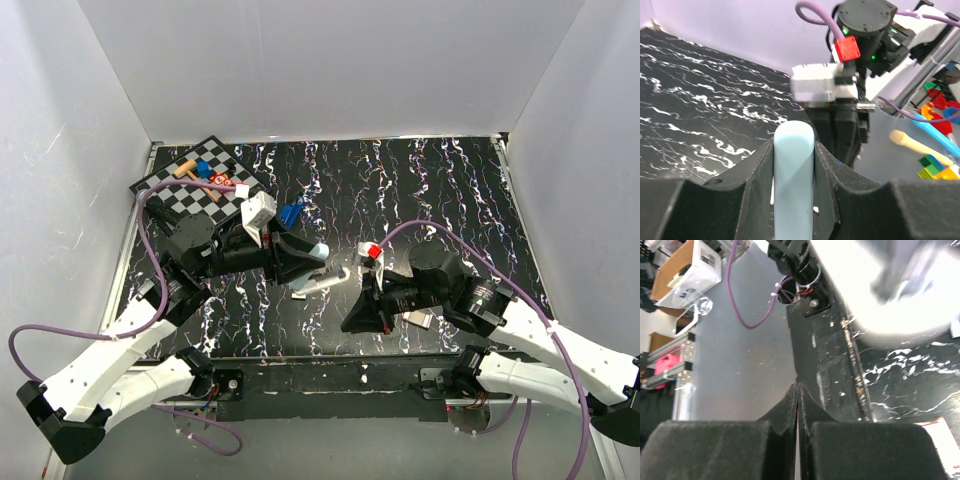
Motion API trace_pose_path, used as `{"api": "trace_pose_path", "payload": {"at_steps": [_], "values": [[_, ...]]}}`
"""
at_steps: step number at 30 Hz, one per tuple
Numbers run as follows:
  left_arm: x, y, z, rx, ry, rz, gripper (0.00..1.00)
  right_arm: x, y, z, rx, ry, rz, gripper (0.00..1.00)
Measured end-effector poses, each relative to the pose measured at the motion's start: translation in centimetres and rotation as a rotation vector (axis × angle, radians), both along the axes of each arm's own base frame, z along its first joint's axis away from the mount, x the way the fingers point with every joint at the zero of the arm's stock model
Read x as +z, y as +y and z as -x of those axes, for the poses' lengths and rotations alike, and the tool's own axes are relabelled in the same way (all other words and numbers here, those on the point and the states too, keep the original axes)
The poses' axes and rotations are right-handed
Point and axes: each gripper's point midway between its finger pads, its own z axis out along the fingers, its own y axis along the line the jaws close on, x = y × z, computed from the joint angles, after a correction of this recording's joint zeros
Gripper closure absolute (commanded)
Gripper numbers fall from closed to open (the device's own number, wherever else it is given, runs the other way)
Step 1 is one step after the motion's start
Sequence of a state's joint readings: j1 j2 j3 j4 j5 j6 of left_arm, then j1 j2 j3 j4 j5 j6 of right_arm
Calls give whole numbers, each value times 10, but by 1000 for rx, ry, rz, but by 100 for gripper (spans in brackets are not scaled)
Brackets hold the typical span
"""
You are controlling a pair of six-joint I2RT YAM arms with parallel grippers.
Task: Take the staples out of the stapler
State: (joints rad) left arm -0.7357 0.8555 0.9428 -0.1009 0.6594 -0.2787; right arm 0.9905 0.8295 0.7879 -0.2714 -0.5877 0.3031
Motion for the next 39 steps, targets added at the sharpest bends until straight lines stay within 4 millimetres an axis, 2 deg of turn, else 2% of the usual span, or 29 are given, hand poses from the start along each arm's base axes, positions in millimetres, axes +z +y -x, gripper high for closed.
{"api": "trace_pose_path", "payload": {"at_steps": [3,10,16,21,27,31,39], "values": [[5,2,-11,48,-24,17,100,-4,-2,7,20,27,20,99],[2,0,-15,55,-22,8,100,-8,-7,7,3,35,57,99],[0,1,-20,81,-24,0,100,16,-10,-4,-47,-32,52,99],[-7,-1,-28,112,-8,-20,100,41,-12,-22,-136,-115,32,99],[-23,-4,-41,155,25,-65,100,56,-13,-49,-270,-197,24,99],[-30,-4,-49,186,38,-84,100,56,-7,-70,-342,-241,32,99],[-40,-5,-58,220,57,-111,100,40,20,-112,-441,-296,81,99]]}}
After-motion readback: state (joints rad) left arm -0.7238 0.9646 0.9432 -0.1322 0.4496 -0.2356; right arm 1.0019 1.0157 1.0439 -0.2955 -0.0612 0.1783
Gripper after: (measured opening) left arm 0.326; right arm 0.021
